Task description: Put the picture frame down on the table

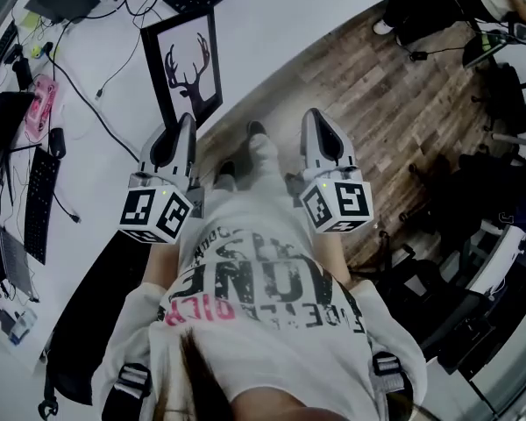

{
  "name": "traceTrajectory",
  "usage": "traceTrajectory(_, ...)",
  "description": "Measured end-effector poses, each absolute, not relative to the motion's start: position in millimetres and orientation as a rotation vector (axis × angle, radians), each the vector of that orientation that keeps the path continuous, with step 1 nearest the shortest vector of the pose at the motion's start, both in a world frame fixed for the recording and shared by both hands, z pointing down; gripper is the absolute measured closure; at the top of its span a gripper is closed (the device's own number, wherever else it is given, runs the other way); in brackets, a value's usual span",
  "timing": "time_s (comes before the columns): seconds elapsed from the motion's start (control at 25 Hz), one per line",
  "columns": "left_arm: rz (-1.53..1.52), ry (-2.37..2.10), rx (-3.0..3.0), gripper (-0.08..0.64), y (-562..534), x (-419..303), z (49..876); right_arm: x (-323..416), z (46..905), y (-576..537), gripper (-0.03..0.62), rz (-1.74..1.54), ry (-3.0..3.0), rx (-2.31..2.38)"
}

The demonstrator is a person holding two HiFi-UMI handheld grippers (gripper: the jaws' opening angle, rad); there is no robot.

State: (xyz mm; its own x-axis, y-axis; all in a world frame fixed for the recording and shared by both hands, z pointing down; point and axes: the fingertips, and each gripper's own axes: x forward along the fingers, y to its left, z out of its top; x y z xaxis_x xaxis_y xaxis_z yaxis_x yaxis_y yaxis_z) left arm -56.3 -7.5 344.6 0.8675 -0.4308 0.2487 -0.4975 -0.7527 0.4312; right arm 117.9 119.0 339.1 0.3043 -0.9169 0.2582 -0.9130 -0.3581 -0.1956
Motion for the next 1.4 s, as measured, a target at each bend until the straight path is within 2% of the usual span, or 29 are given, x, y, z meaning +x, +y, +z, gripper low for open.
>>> traceTrajectory(0.32,0.119,-0.897,2.457,0.534,-40,-15,340,188,330,56,0.592,-0.500,1.993,-2.407)
traceTrajectory(0.64,0.021,-1.118,2.362,0.534,-52,-3,336,222,321,12,0.592,-0.435,2.226,-2.254)
traceTrajectory(1.4,0.061,-1.170,2.087,0.534,-46,-16,395,196,342,-36,0.592,-0.537,2.436,-2.090)
